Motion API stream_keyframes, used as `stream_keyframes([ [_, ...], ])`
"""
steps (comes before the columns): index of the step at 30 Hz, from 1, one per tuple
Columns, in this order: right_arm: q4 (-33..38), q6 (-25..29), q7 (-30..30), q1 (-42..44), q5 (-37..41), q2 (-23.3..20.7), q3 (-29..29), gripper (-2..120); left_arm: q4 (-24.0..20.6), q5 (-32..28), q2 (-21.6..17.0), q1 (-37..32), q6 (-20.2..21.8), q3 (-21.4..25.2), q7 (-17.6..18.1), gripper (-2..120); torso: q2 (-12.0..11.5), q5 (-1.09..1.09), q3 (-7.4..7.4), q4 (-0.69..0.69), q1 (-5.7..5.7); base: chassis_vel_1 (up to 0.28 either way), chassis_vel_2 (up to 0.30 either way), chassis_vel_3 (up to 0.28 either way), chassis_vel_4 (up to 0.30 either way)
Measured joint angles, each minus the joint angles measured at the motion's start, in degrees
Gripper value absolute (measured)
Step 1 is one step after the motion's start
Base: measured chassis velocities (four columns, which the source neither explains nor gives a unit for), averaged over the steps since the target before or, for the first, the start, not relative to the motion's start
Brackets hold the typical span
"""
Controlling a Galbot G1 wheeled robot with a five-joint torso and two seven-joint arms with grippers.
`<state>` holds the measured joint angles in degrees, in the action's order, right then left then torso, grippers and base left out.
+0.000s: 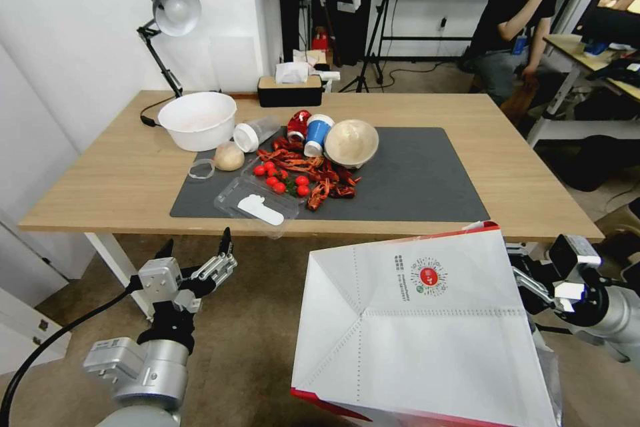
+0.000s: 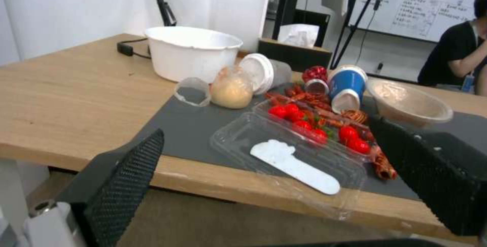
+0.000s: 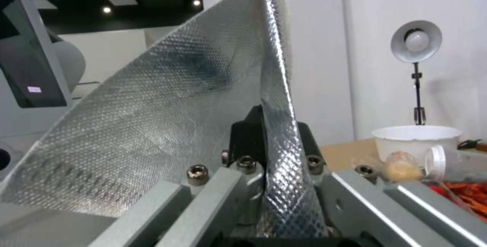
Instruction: Pick up the food delivery bag from the floor and place it on the table.
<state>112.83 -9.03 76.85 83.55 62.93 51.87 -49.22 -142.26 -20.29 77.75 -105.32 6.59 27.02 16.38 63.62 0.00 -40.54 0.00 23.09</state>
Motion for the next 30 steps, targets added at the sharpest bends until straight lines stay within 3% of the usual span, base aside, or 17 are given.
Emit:
stream_keyframes([
  [8,0.70,-0.01,-3.27,0.55,6.46,-1.68,-3.68,0,0.05,-0.02,-0.04,0.01,-0.18,0.01,0.03,100,-0.11,0.00,0.07,0.00,-0.05,0.000,0.000,0.000,0.000],
  [17,3.23,2.72,-17.67,0.67,18.85,-5.79,-10.01,0,0.13,-0.06,0.02,0.01,-0.32,0.02,0.03,100,-0.18,0.00,0.11,0.00,-0.07,0.000,0.000,0.000,0.000],
  [20,4.88,4.86,-27.72,0.43,21.51,-7.88,-12.79,0,0.15,-0.15,0.03,-0.04,-0.72,0.08,0.03,100,-0.21,0.00,0.12,0.00,-0.09,0.000,0.000,0.000,0.000],
  [21,4.88,4.86,-27.72,0.43,21.51,-7.88,-12.79,0,0.15,-0.15,0.03,-0.04,-0.72,0.08,0.03,100,-0.21,0.00,0.12,0.00,-0.09,0.000,0.000,0.000,0.000],
  [23,6.38,7.25,-39.13,-0.36,23.28,-9.51,-13.80,0,0.17,-0.25,0.08,-0.03,-0.96,0.16,0.05,100,-0.22,0.00,0.13,0.00,-0.10,0.000,0.000,0.000,0.000],
  [24,6.38,7.25,-39.13,-0.36,23.28,-9.51,-13.80,0,0.17,-0.25,0.08,-0.03,-0.96,0.16,0.05,100,-0.22,0.00,0.13,0.00,-0.10,0.000,0.000,0.000,0.000],
  [27,7.69,9.74,-53.04,-3.24,24.62,-11.43,-13.41,0,0.23,-0.26,0.15,-0.05,-1.11,0.19,0.09,100,-0.24,-0.01,0.14,0.00,-0.11,0.000,0.000,0.000,0.000],
  [28,7.69,9.74,-53.04,-3.24,24.62,-11.43,-13.41,0,0.23,-0.26,0.15,-0.05,-1.11,0.19,0.09,100,-0.24,-0.01,0.14,0.00,-0.11,0.000,0.000,0.000,0.000],
  [30,7.50,11.08,-62.20,-6.84,24.79,-12.92,-11.49,0,0.27,-0.26,0.15,-0.08,-1.16,0.22,0.10,100,-0.26,0.00,0.15,0.01,-0.11,0.000,0.000,0.000,0.000],
])
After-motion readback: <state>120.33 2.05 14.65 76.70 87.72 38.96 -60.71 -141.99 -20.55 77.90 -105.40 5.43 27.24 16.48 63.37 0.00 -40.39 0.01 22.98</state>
